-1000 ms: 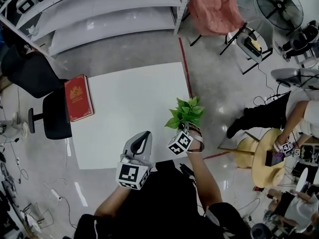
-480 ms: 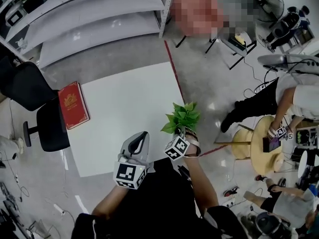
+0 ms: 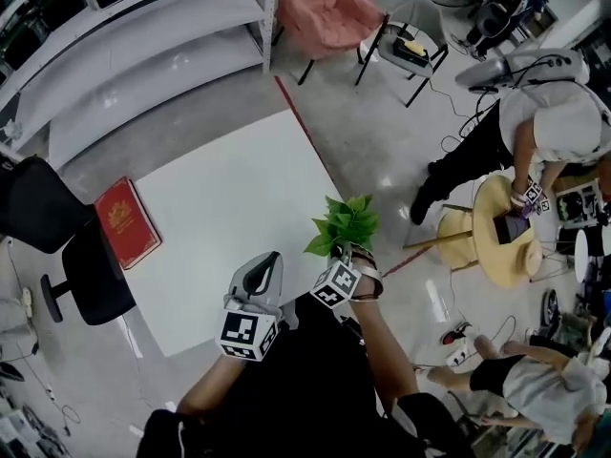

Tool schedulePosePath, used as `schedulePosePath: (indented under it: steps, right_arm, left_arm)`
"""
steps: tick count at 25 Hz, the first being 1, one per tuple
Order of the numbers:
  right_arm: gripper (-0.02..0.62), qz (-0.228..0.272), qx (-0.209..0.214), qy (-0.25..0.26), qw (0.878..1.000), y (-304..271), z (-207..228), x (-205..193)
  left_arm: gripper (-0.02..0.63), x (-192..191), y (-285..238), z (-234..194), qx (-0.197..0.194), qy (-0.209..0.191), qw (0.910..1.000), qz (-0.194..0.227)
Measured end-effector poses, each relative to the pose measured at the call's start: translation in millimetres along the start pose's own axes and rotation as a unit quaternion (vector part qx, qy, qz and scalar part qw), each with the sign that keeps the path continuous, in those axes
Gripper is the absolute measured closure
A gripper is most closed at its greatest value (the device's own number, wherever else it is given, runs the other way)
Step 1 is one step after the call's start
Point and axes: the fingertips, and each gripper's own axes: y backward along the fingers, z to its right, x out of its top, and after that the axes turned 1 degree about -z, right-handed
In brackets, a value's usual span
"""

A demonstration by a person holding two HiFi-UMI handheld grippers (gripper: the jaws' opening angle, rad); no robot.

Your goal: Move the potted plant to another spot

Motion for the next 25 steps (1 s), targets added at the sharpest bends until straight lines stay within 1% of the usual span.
schedulePosePath:
  steps: [6, 12, 16, 25]
  right_arm:
    - [0.580, -0.026, -0.017, -0.029, 0.999, 23.6, -13.4, -26.3]
    - [0.580, -0.046, -0.022, -0.048, 0.998, 36.2, -25.2, -55.2]
    - [0.580, -0.049, -0.020, -0.044, 0.998, 34.4, -25.9, -70.3]
    - [0.580, -0.045, -0.007, -0.034, 0.998, 20.8, -28.1, -96.9]
  left_arm:
    - [0.588, -5.5, 5.5, 15.1, -0.044, -0.010, 0.9989, -0.012]
    - [0.588, -11.3, 5.5, 31.6, -0.067, -0.014, 0.9974, -0.023]
    - [0.588, -14.7, 0.9, 42.0, -0.066, -0.013, 0.9975, -0.021]
    - [0.588, -27.1, -7.0, 72.2, -0.054, -0.018, 0.9977, -0.038]
